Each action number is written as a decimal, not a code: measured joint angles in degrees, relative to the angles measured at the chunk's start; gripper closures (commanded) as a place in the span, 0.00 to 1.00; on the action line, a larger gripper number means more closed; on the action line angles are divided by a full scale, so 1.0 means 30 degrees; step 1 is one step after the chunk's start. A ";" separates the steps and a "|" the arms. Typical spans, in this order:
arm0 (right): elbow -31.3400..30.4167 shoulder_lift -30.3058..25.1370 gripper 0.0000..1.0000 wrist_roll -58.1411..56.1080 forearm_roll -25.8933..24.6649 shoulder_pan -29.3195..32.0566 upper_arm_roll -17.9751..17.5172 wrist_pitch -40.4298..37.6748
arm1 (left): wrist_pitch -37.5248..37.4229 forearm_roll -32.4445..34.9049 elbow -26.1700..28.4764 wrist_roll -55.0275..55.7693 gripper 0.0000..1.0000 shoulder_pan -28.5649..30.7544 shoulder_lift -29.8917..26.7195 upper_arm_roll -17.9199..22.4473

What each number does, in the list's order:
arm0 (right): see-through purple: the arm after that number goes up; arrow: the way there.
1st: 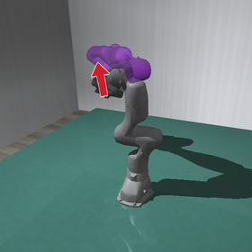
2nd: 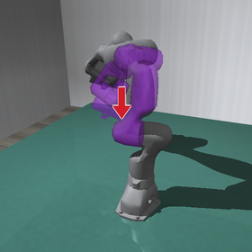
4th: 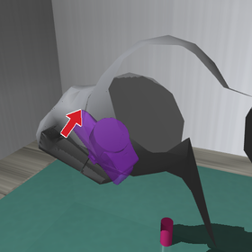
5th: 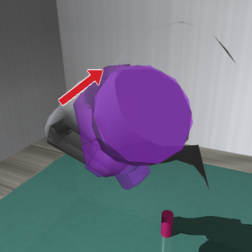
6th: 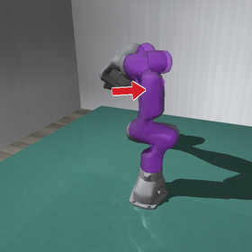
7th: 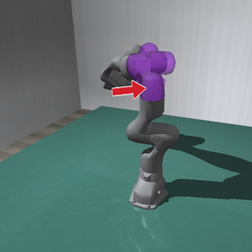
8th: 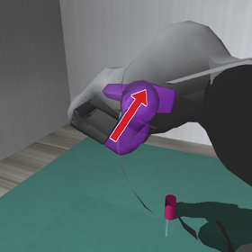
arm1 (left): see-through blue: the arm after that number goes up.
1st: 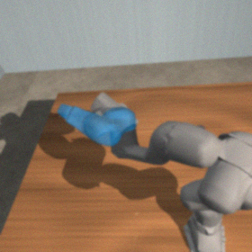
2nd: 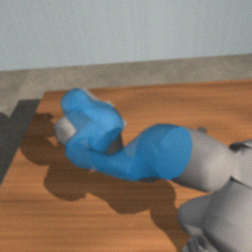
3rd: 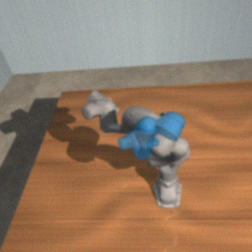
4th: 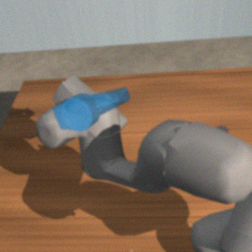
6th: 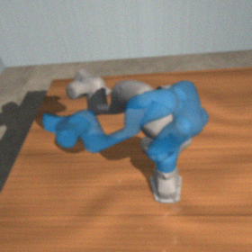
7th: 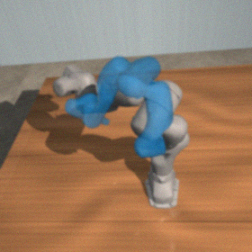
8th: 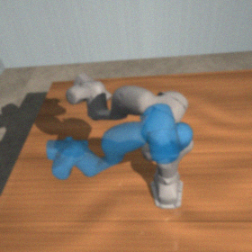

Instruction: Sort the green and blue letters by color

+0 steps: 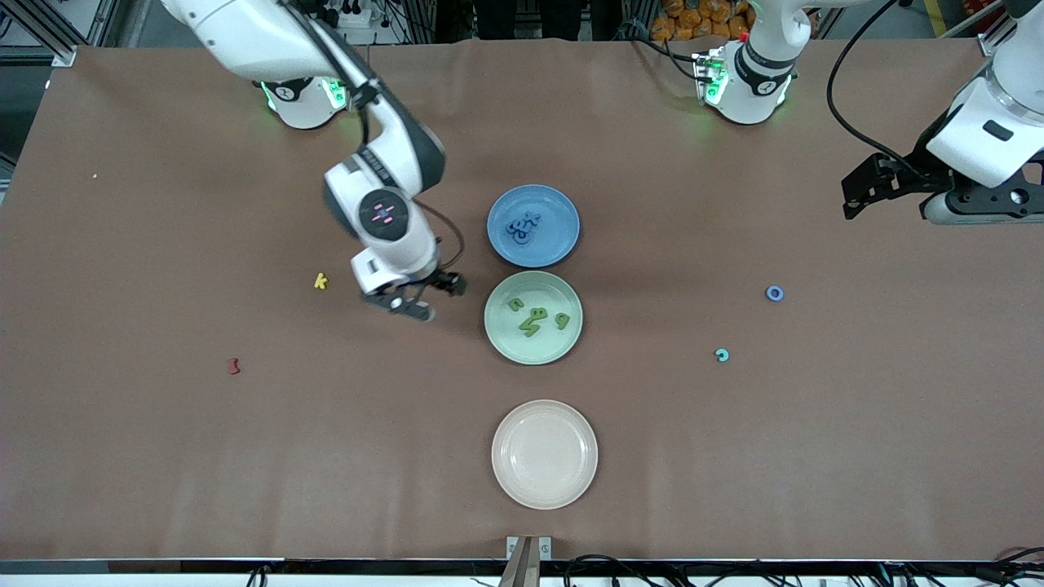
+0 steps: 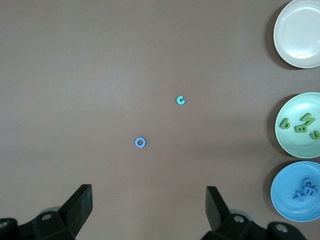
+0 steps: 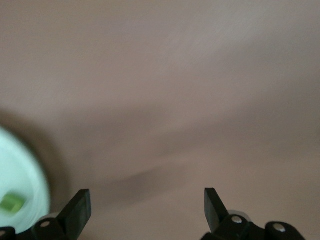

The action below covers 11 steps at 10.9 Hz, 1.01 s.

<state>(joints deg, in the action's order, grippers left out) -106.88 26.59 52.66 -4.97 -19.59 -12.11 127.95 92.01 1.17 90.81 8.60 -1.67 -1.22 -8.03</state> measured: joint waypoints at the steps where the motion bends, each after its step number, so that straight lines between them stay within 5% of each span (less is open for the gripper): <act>1: 0.0000 -0.0074 0.00 -0.1203 -0.0335 0.0771 0.0473 -0.0062 | 0.0002 0.0000 -0.0056 0.0000 0.00 0.0006 0.0004 0.0003; 3: 0.0023 -0.0200 0.00 -0.4070 -0.1180 0.2088 0.1656 -0.0070 | 0.0002 0.0000 -0.0103 0.0000 0.00 0.0017 0.0015 0.0005; 8: 0.1930 -0.0478 0.00 -1.1251 -0.1558 0.6577 0.1947 -0.0061 | 0.0029 0.0000 -0.0676 0.0000 0.00 0.0075 0.0394 0.0079; 11: 0.2461 -0.1789 0.00 -1.3996 -0.1745 0.7040 0.2697 -0.0895 | 0.0039 0.0000 -0.0989 0.0000 0.00 0.0092 0.0512 0.0166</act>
<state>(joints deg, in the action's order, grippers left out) -99.50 21.22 10.67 -10.21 1.53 -4.02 125.27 92.13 1.17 87.84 8.60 -1.39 0.31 -7.53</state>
